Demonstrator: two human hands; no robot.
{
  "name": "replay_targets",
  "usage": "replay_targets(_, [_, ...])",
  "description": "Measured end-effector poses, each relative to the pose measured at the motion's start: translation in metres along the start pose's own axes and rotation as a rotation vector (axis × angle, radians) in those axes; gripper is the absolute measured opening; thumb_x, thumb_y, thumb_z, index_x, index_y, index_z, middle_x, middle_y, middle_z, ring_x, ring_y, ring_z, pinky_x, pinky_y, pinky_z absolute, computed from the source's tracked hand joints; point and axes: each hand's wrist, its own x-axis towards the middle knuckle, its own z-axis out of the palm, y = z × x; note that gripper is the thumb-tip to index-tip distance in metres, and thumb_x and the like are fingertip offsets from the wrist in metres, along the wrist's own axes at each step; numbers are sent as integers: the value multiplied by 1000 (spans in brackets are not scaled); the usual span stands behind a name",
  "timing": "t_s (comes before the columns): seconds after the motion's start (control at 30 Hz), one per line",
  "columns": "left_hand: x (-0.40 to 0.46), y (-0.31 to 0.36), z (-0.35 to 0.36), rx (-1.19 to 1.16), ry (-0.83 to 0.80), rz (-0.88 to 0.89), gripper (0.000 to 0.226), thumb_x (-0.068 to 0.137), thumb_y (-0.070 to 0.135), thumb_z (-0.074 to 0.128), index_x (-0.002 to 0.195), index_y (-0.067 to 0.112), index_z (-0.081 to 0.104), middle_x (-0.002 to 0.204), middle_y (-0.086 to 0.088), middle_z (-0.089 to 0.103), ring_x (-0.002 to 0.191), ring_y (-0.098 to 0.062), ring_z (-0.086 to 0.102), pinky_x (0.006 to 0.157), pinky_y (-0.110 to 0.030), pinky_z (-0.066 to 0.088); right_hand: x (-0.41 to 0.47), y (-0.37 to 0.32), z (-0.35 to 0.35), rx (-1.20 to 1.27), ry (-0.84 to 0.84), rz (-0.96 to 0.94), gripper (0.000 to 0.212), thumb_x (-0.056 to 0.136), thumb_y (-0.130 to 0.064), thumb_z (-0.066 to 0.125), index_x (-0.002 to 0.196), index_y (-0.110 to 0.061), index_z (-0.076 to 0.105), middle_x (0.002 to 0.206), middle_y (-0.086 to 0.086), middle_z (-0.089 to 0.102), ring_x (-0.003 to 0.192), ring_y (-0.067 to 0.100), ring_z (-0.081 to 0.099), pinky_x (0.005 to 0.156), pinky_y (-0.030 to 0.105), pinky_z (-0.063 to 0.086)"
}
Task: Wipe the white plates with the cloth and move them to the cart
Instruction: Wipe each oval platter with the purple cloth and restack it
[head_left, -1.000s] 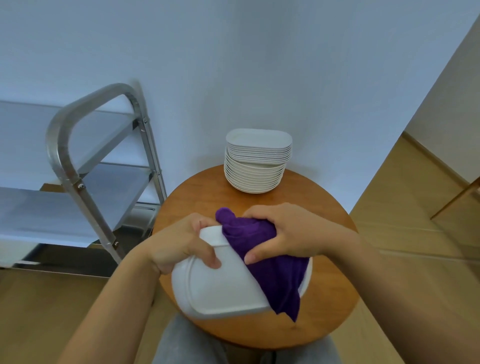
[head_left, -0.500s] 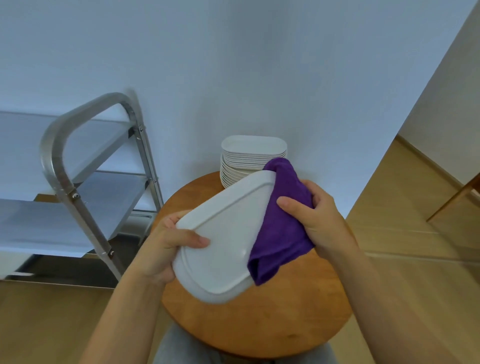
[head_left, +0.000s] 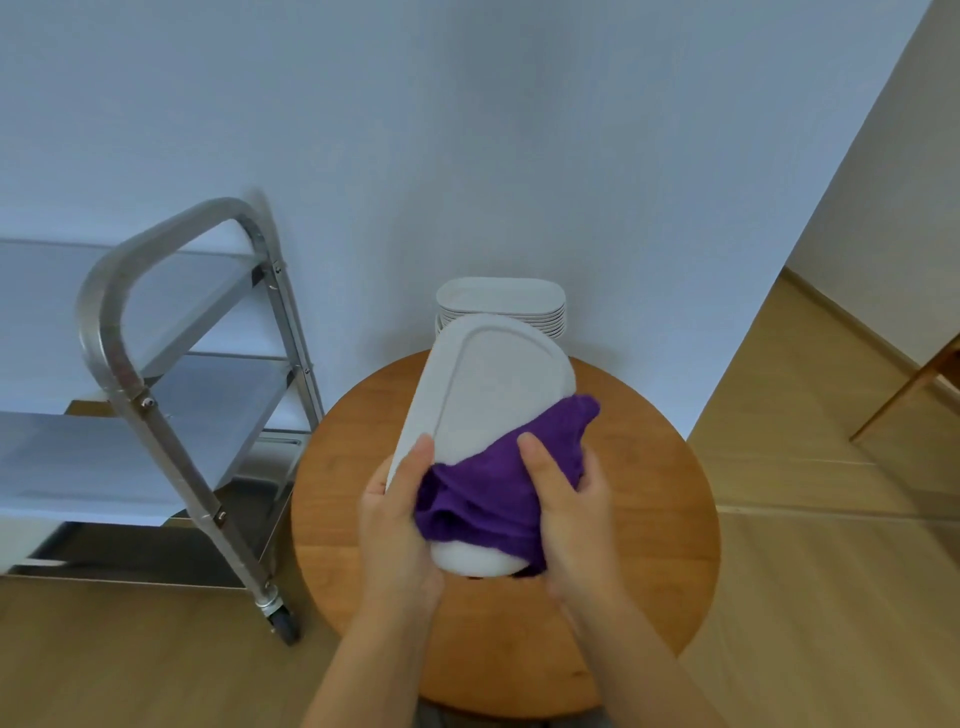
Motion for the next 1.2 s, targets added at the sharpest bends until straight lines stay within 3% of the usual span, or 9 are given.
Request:
replay_targets(0.13, [4,0,-16,200,-135,-186,44,65,50,64,104,28,65,99,-5,73,89,-24,71,65,-35,58,7,-9,-20,-105,-111,121,53,62,-34,79,110,-23,61,93,0,74,82,20,72,64,30,57])
replay_targets(0.33, [47,37,-35,-15,-144,-501,46,73,28,69,114,8,68,114,-18,67,99,-33,67,80,-48,56,24,-40,-31,-505,-506,112,46,65,-29,83,106,-24,64,95,-1,74,85,19,71,68,29,58])
replay_targets(0.47, [57,51,-37,229,-259,-578,30,77,21,65,101,5,73,102,-18,71,88,-30,70,71,-42,58,30,-57,-35,-639,-625,146,47,64,-31,84,107,-27,66,97,-3,73,87,17,71,70,28,57])
replay_targets(0.6, [53,51,-30,543,-371,-564,43,72,19,69,112,6,65,106,-18,70,91,-30,69,72,-39,57,36,-68,-36,-837,-737,118,38,70,-33,82,105,-33,67,98,-8,73,87,13,70,72,26,56])
replay_targets(0.77, [39,47,-24,388,-323,-357,40,68,17,68,106,8,65,101,-18,71,88,-30,70,67,-37,60,40,-80,-48,-824,-665,-33,45,57,-46,82,99,-42,67,96,-13,71,85,8,69,65,19,54])
replay_targets(0.87, [34,44,-19,257,-200,-272,37,68,17,67,103,6,66,97,-17,72,83,-28,71,71,-39,60,40,-77,-61,-586,-484,-86,47,51,-45,83,95,-42,67,91,-11,72,81,12,70,62,21,55])
replay_targets(1.03, [22,26,1,92,-27,-161,32,71,16,69,101,9,65,95,-14,73,84,-28,71,69,-40,60,31,-42,-58,-275,-44,-206,28,79,-30,72,104,-34,61,88,-15,71,79,5,69,58,16,52])
replay_targets(1.13, [16,18,4,68,-21,-105,23,73,19,68,95,12,65,86,-7,75,74,-20,72,61,-33,60,26,-26,-54,-404,62,-270,41,91,-24,60,130,-27,50,125,-10,60,116,10,56,89,27,51])
replay_targets(1.2, [11,13,7,63,-44,-83,31,69,25,68,97,12,65,89,-7,75,78,-19,72,61,-31,60,24,-21,-48,-611,83,-351,55,88,-29,54,141,-22,43,151,0,35,140,16,29,113,39,30])
